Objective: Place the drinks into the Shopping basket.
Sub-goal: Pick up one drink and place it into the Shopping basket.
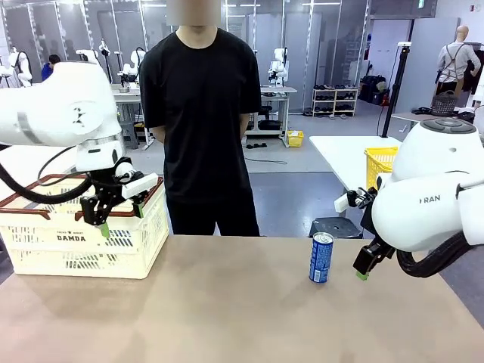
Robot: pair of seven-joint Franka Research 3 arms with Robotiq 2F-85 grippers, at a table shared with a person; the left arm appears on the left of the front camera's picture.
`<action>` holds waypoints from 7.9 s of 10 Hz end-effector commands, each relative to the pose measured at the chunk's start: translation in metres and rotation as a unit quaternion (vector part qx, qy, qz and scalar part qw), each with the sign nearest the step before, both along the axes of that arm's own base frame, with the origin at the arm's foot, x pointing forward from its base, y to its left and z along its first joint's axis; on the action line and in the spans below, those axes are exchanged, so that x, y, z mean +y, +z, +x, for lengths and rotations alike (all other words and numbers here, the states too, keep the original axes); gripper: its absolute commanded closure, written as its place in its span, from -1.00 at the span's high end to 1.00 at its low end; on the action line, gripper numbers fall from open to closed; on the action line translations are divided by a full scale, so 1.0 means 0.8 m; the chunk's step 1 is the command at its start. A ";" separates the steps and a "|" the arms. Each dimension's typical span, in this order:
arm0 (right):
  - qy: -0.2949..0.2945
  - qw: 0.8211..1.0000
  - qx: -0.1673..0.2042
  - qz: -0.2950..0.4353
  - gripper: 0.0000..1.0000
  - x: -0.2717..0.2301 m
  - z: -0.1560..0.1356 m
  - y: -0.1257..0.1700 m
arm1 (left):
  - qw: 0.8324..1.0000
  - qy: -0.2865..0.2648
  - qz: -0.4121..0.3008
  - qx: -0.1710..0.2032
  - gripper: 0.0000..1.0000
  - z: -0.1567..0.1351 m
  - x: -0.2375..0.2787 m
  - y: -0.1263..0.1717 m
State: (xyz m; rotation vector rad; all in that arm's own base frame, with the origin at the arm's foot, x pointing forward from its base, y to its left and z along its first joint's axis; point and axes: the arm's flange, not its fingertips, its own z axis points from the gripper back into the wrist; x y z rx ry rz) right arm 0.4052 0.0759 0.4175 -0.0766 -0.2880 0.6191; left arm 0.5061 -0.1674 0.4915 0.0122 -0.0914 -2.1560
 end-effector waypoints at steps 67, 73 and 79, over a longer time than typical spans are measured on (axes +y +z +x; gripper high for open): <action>0.180 0.979 0.036 -0.086 0.36 0.222 0.152 0.014 | 0.982 0.183 -0.050 0.008 1.00 -0.048 0.037 -0.063; 0.150 0.986 0.043 -0.055 0.36 0.130 0.130 0.078 | 0.982 0.183 -0.050 0.008 1.00 -0.048 0.037 -0.063; 0.165 0.985 0.052 -0.022 1.00 0.100 0.155 0.061 | 0.982 0.183 -0.050 0.008 1.00 -0.048 0.037 -0.063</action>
